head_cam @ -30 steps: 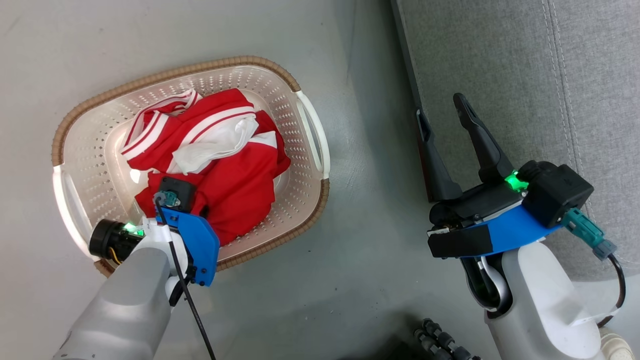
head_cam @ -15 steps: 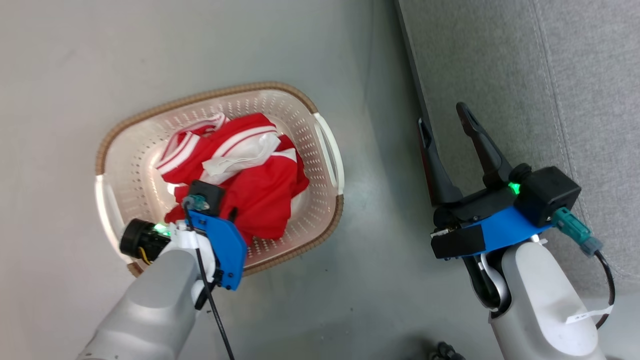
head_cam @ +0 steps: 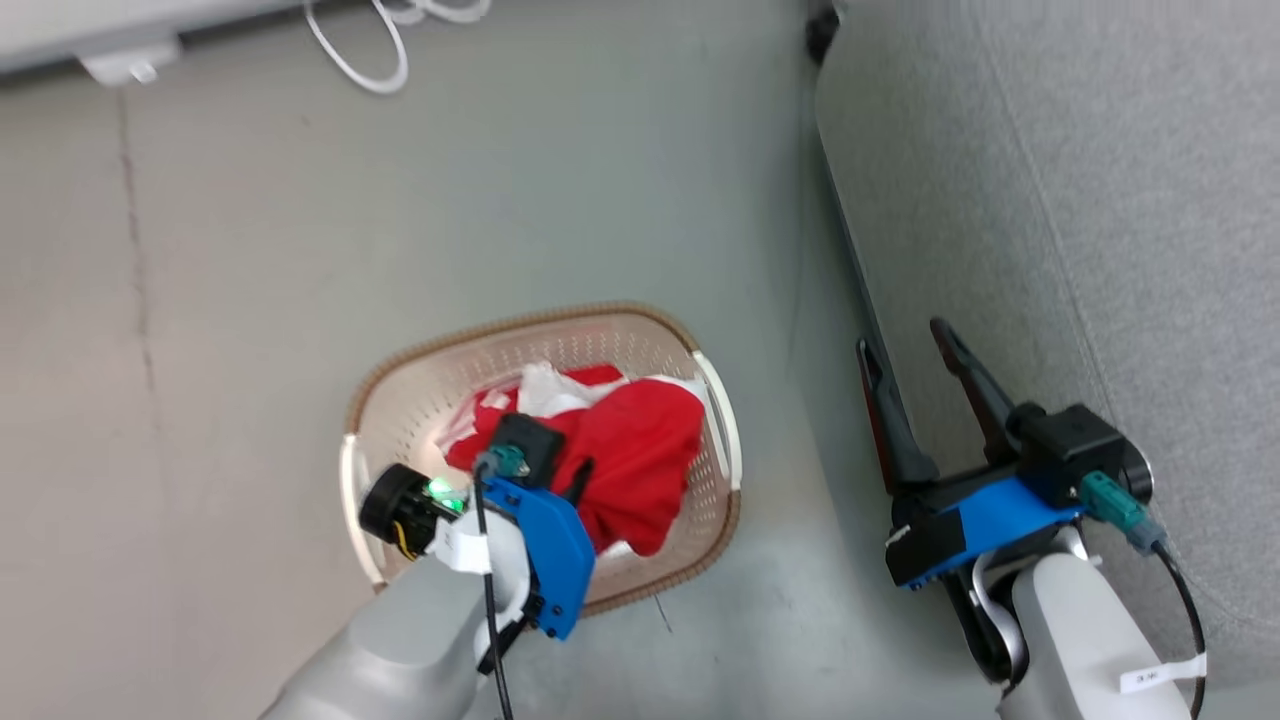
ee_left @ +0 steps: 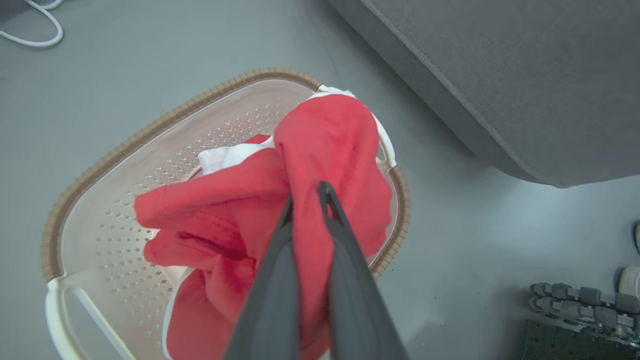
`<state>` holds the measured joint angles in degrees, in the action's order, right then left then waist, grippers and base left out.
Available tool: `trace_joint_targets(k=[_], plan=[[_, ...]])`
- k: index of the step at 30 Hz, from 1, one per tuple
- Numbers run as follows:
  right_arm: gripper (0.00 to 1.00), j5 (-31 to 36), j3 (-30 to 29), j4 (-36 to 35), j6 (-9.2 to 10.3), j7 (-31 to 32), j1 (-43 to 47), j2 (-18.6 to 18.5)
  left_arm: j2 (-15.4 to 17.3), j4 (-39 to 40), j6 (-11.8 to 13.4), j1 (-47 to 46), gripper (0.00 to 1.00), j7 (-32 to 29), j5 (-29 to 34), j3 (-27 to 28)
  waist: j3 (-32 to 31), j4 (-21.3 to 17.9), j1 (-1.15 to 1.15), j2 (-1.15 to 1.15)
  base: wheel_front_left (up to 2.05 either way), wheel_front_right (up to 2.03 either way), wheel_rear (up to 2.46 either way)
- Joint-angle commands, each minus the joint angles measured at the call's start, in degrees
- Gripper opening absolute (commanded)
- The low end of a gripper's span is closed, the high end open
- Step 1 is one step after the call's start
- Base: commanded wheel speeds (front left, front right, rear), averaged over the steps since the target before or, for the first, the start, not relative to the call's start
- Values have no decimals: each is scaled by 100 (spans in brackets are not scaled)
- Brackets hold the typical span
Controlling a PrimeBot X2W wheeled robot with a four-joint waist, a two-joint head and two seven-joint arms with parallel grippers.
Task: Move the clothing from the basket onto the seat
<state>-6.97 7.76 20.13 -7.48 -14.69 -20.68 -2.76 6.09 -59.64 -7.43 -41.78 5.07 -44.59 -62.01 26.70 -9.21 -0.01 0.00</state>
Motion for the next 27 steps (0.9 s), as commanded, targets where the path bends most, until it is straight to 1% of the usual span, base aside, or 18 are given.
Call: trace_joint_targets(k=[1,8,14,22,27], plan=[[100,38,-44,61,-2,14,147,-23,-31,67,-5,86,0,79,-73,-117,-617,276,1,0,0,0,0],[100,49,-157,173,-3,150,585,-22,-110,370,-5,173,0,382,-468,-521,-1497,502,1,0,0,0,0],[100,8,-231,143,-3,295,958,-23,-158,588,-5,11,0,622,-732,-772,-2060,682,1,0,0,0,0],[100,-17,-292,-16,-3,479,1335,-23,-223,844,-5,-368,0,817,-897,-950,-2489,885,1,0,0,0,0],[100,-88,-163,-68,-3,548,1441,-23,-265,1000,-5,-658,0,895,-982,-1001,-2629,956,1,0,0,0,0]])
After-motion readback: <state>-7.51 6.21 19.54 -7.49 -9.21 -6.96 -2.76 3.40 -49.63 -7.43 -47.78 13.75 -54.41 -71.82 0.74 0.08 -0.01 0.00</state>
